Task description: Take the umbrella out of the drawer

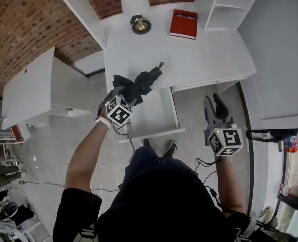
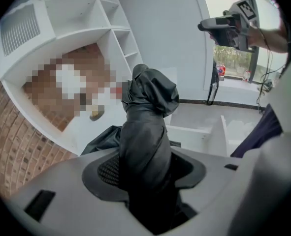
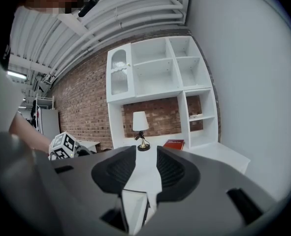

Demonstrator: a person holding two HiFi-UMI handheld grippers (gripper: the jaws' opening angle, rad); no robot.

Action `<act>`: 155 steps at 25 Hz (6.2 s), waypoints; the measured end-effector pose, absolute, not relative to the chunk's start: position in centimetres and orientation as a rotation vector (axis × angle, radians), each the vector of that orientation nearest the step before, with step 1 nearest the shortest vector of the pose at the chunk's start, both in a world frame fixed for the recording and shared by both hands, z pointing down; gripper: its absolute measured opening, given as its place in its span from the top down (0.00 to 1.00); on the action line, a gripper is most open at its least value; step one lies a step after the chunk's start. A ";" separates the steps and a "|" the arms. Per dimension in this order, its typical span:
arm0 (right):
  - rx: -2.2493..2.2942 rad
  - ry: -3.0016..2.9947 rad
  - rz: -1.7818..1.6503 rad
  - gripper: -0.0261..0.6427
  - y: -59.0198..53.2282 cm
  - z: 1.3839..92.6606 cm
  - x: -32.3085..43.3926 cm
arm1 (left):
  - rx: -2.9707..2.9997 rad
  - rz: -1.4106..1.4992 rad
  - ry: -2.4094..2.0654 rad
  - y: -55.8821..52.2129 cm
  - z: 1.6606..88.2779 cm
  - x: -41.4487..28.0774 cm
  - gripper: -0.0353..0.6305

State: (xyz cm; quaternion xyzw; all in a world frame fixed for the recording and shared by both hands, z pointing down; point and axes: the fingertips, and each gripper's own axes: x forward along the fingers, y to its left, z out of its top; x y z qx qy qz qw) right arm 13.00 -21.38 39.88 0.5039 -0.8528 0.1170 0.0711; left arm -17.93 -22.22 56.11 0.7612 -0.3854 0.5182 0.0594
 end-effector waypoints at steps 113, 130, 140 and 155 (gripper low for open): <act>1.492 -2.788 -0.104 0.96 -22.2 24.1 17.8 | 2.239 0.030 -2.251 -13.5 22.6 -13.9 0.85; 1.448 -2.795 -0.085 0.96 -23.4 24.8 16.3 | 2.247 0.099 -2.258 -14.5 23.4 -14.5 0.85; 1.430 -2.798 -0.084 0.96 -23.7 25.1 16.3 | 2.237 0.109 -2.250 -14.9 24.1 -14.5 0.85; 1.427 -2.796 -0.074 0.96 -24.5 25.3 16.2 | 2.219 0.122 -2.247 -15.4 24.6 -15.1 0.85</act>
